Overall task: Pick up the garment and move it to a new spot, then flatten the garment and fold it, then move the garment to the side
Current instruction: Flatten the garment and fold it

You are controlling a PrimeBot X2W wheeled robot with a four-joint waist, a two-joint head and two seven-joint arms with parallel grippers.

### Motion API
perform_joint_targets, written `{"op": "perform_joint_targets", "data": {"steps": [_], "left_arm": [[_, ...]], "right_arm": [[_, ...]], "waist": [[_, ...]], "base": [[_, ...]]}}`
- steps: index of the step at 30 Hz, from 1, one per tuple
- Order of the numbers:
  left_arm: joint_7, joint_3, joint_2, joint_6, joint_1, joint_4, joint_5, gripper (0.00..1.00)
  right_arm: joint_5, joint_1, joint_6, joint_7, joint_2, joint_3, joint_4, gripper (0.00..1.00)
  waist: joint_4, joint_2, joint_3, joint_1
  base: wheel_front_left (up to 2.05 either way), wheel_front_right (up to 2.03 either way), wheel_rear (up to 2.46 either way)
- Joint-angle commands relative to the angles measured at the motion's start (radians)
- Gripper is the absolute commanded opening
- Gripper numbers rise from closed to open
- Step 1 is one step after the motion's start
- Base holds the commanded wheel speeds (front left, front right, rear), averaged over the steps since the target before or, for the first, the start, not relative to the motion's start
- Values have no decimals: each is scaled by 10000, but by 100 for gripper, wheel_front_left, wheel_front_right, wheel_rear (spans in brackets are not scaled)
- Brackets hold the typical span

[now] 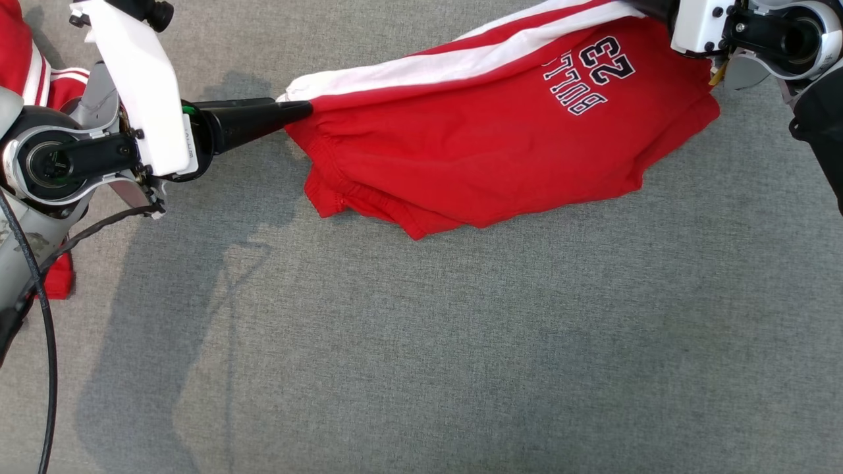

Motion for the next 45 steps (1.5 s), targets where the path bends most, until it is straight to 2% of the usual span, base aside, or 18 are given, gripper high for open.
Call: {"op": "perform_joint_targets", "data": {"steps": [1, 12, 18, 26, 31, 34, 35, 38, 41, 45], "left_arm": [[-51, 91, -5, -18, 34, 52, 67, 100], [54, 161, 156, -18, 440, 110, 354, 100], [-614, 179, 493, -18, 874, -338, 939, 100], [-2851, 258, 952, -18, 1914, -1179, 1897, 100], [-4667, 361, 1177, -18, 2563, -1318, 2717, 100], [-5760, 390, 1106, -18, 3032, -1290, 3101, 100], [-5760, 390, 1106, -18, 3032, -1290, 3101, 100], [-6720, 499, 1039, -16, 3372, -1253, 3437, 100], [-7906, 641, 943, 228, 3681, -1270, 3986, 100], [-9665, 1153, 592, 832, 4401, -1398, 4631, 100]], "right_arm": [[-27, -102, 3, -77, 16, 17, 25, 100], [299, 455, 3, -476, -57, 161, -120, 100], [669, 1134, 3, -1103, -407, 102, -449, 100], [996, 2277, 3, -2195, -989, 138, -600, 100], [1146, 2793, 3, -2548, -1194, 223, -335, 100], [1201, 2987, 3, -2674, -1255, 262, -79, 100], [1201, 2987, 3, -2674, -1255, 262, -79, 100], [1230, 3068, 3, -2800, -1286, 293, 265, 100], [1256, 3014, 3, -2846, -1254, 293, 701, 100], [1172, 2856, 3, -3093, -1225, 341, 1235, 100]], "waist": [[-22, 0, -31, 0], [-199, 0, -832, 0], [-335, 0, -1504, 0], [-292, 0, -2173, 0], [-83, 0, -2381, 0], [133, 0, -2439, 0], [133, 0, -2439, 0], [405, 0, -2427, 0], [709, 0, -2306, 0], [1172, 0, -2102, 0]], "base": [[0, 0, 0], [0, 0, 0], [0, 0, 0], [0, 0, 0], [0, 0, 0], [0, 0, 0], [0, 0, 0], [0, 0, 0], [0, 0, 0], [0, 0, 0]]}}
